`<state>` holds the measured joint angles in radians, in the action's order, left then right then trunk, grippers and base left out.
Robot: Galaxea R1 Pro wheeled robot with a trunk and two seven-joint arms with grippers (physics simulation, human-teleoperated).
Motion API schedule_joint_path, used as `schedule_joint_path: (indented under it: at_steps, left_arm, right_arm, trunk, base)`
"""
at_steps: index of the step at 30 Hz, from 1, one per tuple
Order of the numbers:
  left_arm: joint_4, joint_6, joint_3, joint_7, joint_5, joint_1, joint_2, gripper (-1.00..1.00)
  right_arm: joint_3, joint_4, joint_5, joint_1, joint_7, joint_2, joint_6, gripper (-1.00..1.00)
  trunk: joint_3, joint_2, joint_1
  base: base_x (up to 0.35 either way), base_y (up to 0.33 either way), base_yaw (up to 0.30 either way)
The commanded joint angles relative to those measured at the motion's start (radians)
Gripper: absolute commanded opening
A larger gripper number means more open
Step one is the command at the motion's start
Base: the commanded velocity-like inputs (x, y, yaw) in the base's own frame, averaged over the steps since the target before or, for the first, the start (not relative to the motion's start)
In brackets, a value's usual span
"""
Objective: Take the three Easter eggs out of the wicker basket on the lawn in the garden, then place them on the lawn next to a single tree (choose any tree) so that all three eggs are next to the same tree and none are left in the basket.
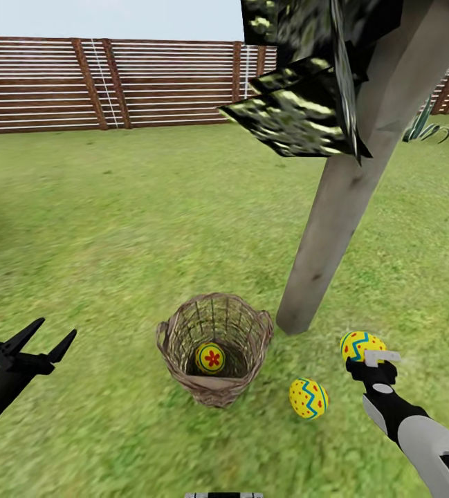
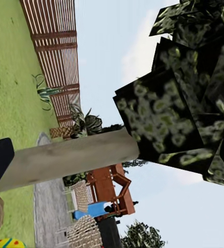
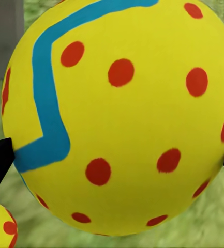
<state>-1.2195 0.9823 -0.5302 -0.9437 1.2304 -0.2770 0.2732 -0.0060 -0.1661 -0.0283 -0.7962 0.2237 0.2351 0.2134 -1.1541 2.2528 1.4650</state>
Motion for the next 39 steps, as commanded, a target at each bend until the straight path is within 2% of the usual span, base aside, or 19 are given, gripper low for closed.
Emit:
schedule_joint_path:
  at_steps: [1, 14, 35, 39]
  left_arm:
    - [0.001, 0.004, 0.000, -0.003, 0.000, -0.001, -0.001, 1.00]
    - [0.043, 0.003, 0.008, 0.000, 0.000, -0.001, -0.010, 1.00]
    - [0.044, 0.001, 0.007, 0.000, 0.000, -0.001, -0.009, 1.00]
    - [0.044, 0.001, 0.007, 0.000, 0.000, -0.001, -0.010, 1.00]
  right_arm:
    - [0.001, 0.001, -0.004, -0.001, 0.002, 0.000, 0.003, -1.00]
    - [0.003, 0.012, 0.002, 0.000, 0.002, 0.001, 0.000, -1.00]
    - [0.002, 0.014, 0.001, -0.001, 0.003, 0.003, 0.001, -1.00]
    - [0.002, 0.013, 0.001, -0.001, 0.003, 0.004, 0.001, -1.00]
  trunk:
    - [-0.004, 0.008, 0.004]
    - [-0.045, 0.099, 0.054]
    - [-0.110, 0.246, 0.134]
    - [-0.126, 0.248, 0.137]
  base:
    - [0.000, 0.000, 0.000]
    - [0.000, 0.000, 0.000]
    - [0.000, 0.000, 0.000]
    - [0.000, 0.000, 0.000]
